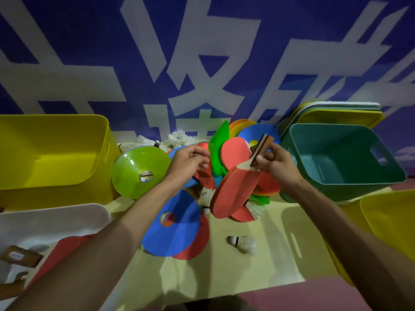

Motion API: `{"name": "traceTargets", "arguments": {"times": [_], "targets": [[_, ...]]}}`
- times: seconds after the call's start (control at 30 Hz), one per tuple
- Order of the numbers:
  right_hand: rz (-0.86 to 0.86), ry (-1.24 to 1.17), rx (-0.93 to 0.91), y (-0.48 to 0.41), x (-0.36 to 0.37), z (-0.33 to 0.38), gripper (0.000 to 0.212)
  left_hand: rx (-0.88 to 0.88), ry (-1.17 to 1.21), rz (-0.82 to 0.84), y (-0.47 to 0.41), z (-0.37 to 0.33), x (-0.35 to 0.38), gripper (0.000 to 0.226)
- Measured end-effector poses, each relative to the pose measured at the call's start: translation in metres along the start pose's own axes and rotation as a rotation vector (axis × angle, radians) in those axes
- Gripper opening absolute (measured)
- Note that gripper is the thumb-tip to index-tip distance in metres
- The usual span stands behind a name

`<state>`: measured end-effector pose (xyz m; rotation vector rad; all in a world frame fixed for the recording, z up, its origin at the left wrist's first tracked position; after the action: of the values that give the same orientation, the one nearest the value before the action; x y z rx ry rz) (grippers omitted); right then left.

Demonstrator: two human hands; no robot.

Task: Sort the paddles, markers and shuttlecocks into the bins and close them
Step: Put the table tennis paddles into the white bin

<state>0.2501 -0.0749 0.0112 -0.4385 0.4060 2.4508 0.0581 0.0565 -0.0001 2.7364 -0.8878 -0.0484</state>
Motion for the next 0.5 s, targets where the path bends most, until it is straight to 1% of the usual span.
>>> {"name": "traceTargets", "arguments": {"times": [0.07, 0.2, 0.3, 0.4, 0.5], "targets": [[-0.047, -0.077, -0.006, -0.011, -0.027, 0.000, 0.016, 0.019, -0.017, 0.012, -0.012, -0.007, 0.019, 0.025], [-0.087, -0.192, 0.016, -0.033, -0.071, -0.005, 0.027, 0.043, -0.091, 0.036, -0.037, -0.018, 0.058, 0.023], [-0.088, -0.260, 0.023, -0.052, -0.094, -0.017, 0.028, 0.043, -0.178, 0.066, -0.063, -0.019, 0.086, 0.018], [-0.082, -0.314, 0.027, -0.068, -0.102, -0.028, 0.030, 0.018, -0.261, 0.094, -0.095, -0.010, 0.110, 0.020], [-0.064, -0.359, 0.041, -0.085, -0.110, -0.039, 0.030, -0.051, -0.394, 0.167, -0.132, 0.011, 0.142, 0.020]]}}
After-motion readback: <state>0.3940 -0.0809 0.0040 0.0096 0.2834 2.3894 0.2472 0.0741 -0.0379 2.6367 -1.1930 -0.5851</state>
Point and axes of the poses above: each hand's wrist, its own y-axis away from the middle knuckle, its own x-axis out of the palm, z = x × y, the point moved 7 cm from there along -y, towards the middle knuckle, and after that the axes turned 8 degrees about y, right-handed, at the moved point
